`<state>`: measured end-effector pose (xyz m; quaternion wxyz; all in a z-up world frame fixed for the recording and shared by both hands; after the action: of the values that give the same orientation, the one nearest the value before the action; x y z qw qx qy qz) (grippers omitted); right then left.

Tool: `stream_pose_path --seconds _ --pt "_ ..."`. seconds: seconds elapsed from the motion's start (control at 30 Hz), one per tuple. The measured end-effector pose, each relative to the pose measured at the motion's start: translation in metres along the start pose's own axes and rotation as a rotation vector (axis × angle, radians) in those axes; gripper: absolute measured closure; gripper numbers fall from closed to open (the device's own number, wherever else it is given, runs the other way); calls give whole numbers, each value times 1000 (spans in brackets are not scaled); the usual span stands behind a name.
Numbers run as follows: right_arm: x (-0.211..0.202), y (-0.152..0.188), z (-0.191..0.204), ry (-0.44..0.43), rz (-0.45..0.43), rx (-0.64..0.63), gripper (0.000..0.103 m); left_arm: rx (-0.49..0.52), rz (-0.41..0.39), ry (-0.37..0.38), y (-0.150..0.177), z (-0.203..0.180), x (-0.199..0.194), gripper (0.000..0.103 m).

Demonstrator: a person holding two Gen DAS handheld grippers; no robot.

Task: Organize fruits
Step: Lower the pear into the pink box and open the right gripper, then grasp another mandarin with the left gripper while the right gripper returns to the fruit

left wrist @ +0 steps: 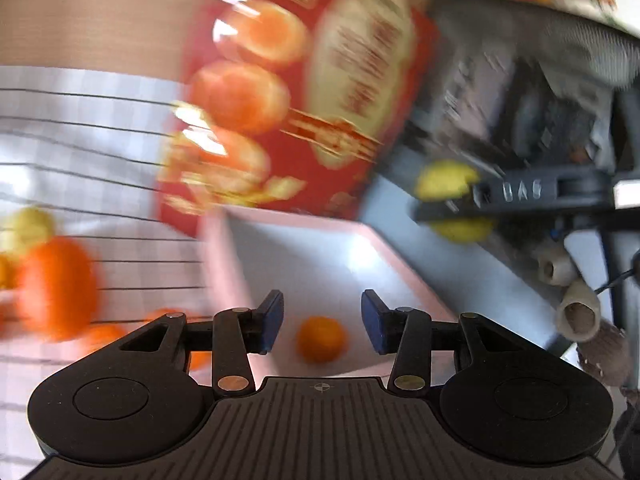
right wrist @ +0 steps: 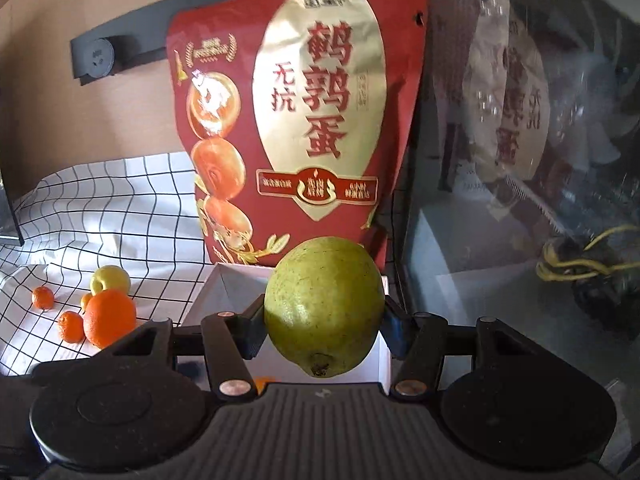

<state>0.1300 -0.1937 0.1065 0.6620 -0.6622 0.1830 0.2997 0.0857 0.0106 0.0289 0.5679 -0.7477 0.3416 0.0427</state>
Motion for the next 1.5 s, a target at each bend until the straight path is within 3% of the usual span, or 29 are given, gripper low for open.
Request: stream_pose_path --seconds 0.17,0.27,0.33,0.4,0.53,0.73,0.83,0.93,1.03,1.13,1.2,1.3,1.37,1.5 --pt "39 7 4 -29 102 29 46 -130 -159 -213 2 89 -56 56" --pt "72 12 20 -53 179 45 46 -201 -313 -328 10 133 -81 56" --pt "94 16 30 -44 226 52 46 -312 -301 -398 12 158 -91 56" --pt "110 18 34 -8 249 53 46 -372 -348 -390 12 169 -99 56" --pt "143 30 34 64 354 44 46 -399 -314 -462 15 177 -98 56" --pt "147 40 24 2 449 95 43 -397 -305 -475 18 179 -94 56" --pt "136 39 14 -20 415 143 42 -396 -307 -483 18 180 -93 56" --pt "104 27 9 -14 262 121 38 -416 -337 -480 17 182 -101 56" --pt "62 23 11 -42 106 72 24 -508 -436 -480 13 200 -125 56" --pt "34 35 17 -135 69 46 23 -580 -522 -541 12 223 -152 56" --pt "22 48 25 -185 87 16 23 -576 -465 -597 7 237 -154 56" --pt "9 66 47 -203 83 -90 23 -454 -302 -658 -8 242 -139 56" --pt "2 77 67 -181 55 -171 23 -368 -221 -659 -16 241 -123 56" --pt "-11 99 105 -177 34 -337 23 -311 -113 -687 -21 248 -91 55"
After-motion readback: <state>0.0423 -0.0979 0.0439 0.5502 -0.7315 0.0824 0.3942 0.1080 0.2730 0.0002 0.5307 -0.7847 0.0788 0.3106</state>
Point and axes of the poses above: each gripper's, at about its wrist camera, not at the fingertips, and x roughly the way its jaws point, z to its left, y to its underside, the point moved 5 cm from there along x, roughly the way its jaws point, and after that the axes turned 3 degrees about z, right-handed, at the moved point
